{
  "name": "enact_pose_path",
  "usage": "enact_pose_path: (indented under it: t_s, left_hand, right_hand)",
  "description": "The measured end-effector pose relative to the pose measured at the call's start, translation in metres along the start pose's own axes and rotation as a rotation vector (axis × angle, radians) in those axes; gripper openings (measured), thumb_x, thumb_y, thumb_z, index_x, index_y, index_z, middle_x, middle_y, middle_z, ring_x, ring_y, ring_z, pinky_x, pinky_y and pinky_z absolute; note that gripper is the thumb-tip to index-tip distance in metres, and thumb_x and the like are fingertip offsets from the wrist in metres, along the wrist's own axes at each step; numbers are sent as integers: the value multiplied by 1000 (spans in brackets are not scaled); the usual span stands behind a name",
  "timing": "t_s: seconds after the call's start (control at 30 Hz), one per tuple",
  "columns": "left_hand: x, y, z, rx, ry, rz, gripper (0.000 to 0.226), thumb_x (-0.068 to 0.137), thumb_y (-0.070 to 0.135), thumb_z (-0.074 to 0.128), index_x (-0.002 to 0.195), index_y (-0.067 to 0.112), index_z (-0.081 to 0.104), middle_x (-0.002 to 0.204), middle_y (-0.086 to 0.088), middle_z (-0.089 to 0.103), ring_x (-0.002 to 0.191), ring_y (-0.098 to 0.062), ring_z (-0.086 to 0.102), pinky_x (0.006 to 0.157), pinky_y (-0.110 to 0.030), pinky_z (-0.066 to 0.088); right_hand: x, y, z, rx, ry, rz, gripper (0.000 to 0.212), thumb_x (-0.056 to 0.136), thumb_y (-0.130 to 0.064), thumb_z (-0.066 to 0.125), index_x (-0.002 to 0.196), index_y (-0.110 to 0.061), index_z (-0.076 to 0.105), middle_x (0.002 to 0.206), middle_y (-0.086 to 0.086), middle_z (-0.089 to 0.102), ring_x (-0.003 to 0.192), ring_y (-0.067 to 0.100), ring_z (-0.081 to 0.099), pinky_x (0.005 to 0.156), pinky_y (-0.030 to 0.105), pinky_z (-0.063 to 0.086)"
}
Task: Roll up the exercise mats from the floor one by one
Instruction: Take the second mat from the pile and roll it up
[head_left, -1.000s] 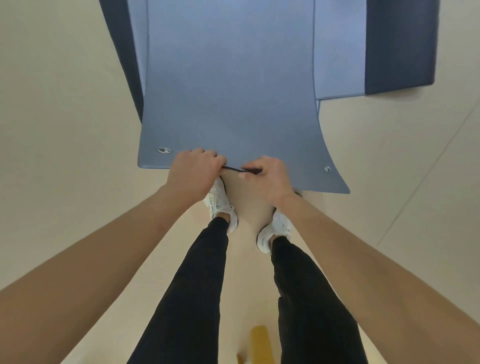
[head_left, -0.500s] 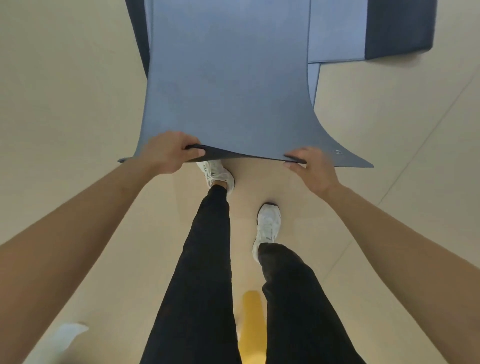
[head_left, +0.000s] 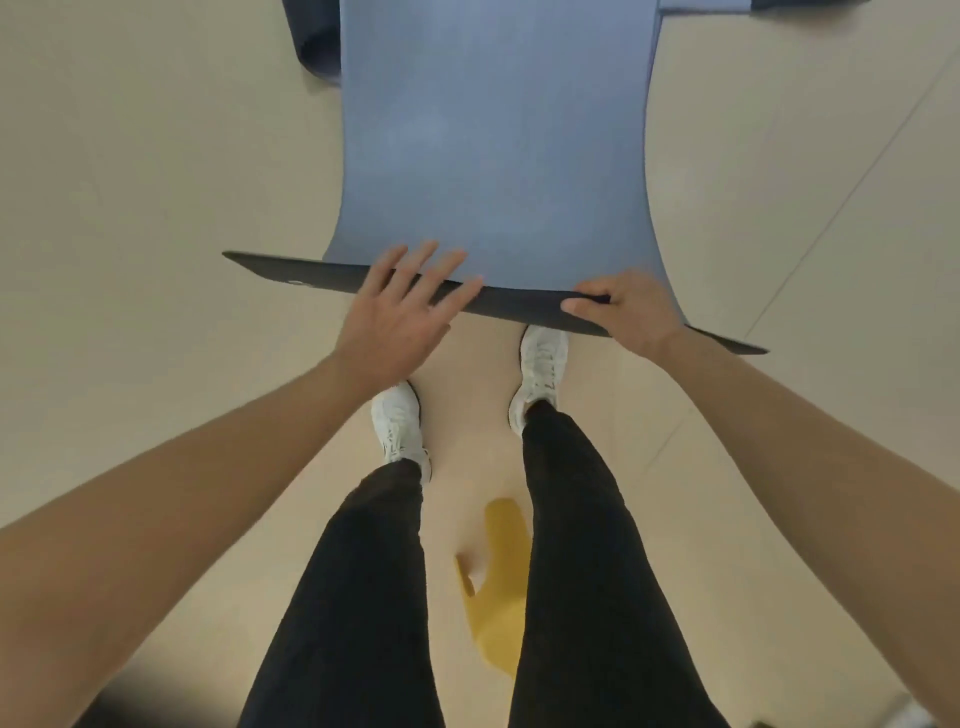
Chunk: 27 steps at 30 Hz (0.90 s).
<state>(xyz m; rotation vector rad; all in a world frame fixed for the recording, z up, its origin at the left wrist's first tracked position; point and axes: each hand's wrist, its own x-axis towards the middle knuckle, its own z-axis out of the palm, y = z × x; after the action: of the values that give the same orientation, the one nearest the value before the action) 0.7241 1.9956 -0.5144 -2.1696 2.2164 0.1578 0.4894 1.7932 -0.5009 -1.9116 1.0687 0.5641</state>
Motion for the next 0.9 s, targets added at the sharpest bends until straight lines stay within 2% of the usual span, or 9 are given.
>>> enact_pose_path:
  t_s: [0.1,0.23,0.33,0.4,0.5,0.57,0.73,0.83,0.9]
  left_hand:
    - [-35,21,27,23,-133,12,99,86,43,75,164,21,16,167,-11,26,152,-38,26,125,-54,11]
    - [-55,44,46,73,-113,11,117,81,48,79,165,19,4,169,-13,7,153,-39,9,124,-53,-3]
    - [-54,73,61,103,-72,-33,117,76,51,81,164,17,13,164,-9,17,147,-34,21,123,-52,5]
    - [-47,97,71,83,-86,-64,114,74,53,82,163,17,19,158,-7,24,141,-32,28,122,-49,11]
    - [-30,132,91,75,-117,-65,118,75,55,81,164,16,14,162,-7,23,145,-32,27,123,-50,12]
    - [-6,153,111,69,-108,-53,118,77,55,80,164,15,10,167,-7,21,150,-34,25,125,-54,13]
    - [57,190,185,-34,-153,-33,117,71,49,86,162,14,21,164,-8,34,149,-36,34,124,-57,22]
    - [75,195,239,-108,-202,16,123,65,56,87,161,14,22,163,-9,35,147,-36,37,123,-54,24]
    - [74,194,273,-156,-255,22,125,65,63,83,162,14,21,165,-8,33,149,-35,35,124,-52,24]
  right_hand:
    - [-17,3,19,16,-13,14,29,96,-44,65,112,-23,78,97,-1,74,91,20,66,89,44,55]
    - [-31,20,32,59,-59,37,27,96,-37,69,114,-19,78,94,-3,74,92,19,67,89,34,51]
    - [-31,40,32,101,-98,40,25,95,-33,71,113,-18,79,102,1,77,99,20,70,98,38,53]
    - [-28,62,24,138,-135,46,26,95,-30,71,114,-15,78,107,0,77,102,17,70,99,32,52]
    - [-23,105,12,157,-200,57,26,95,-30,71,115,-14,77,103,-5,75,95,9,68,88,17,47]
    - [-14,142,5,168,-206,66,23,95,-31,71,110,-16,79,95,-10,75,85,2,66,80,13,46]
    - [30,229,17,181,-167,63,20,94,-33,73,104,-17,81,99,-2,78,91,11,69,89,22,51]
    - [66,273,44,153,-146,68,23,93,-35,73,99,-14,81,100,10,77,86,12,65,89,30,53]
    - [94,293,67,108,-122,48,28,94,-36,72,97,-9,80,101,19,75,80,13,60,83,32,52]
